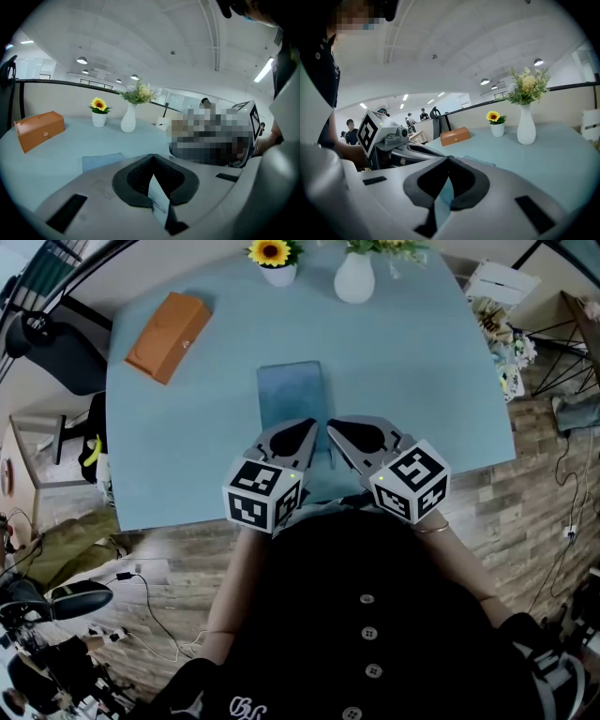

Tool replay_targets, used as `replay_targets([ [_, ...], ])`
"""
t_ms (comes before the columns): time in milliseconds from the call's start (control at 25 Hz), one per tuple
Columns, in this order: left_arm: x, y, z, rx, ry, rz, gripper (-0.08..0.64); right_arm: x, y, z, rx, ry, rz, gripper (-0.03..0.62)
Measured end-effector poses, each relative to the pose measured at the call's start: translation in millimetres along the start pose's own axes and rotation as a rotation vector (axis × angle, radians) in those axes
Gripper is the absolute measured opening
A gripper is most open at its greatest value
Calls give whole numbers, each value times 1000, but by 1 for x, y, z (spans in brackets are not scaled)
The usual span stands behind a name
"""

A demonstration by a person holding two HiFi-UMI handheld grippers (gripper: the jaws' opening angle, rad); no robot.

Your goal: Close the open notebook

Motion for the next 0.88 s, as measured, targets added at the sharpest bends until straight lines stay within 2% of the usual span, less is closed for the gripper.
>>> replay_targets([
  [880,10,-7,-10,-21,5,-3,13,6,7,-11,13,-2,1,0],
])
Point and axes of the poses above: the fingertips, and each gripper's own axes: z forward along the fingers, y to its left, x out of its underside, the point moved 2 cm from there along -z, backward along the fingers, and after that the axes turned 4 degrees about x, right-handed, at the moved point
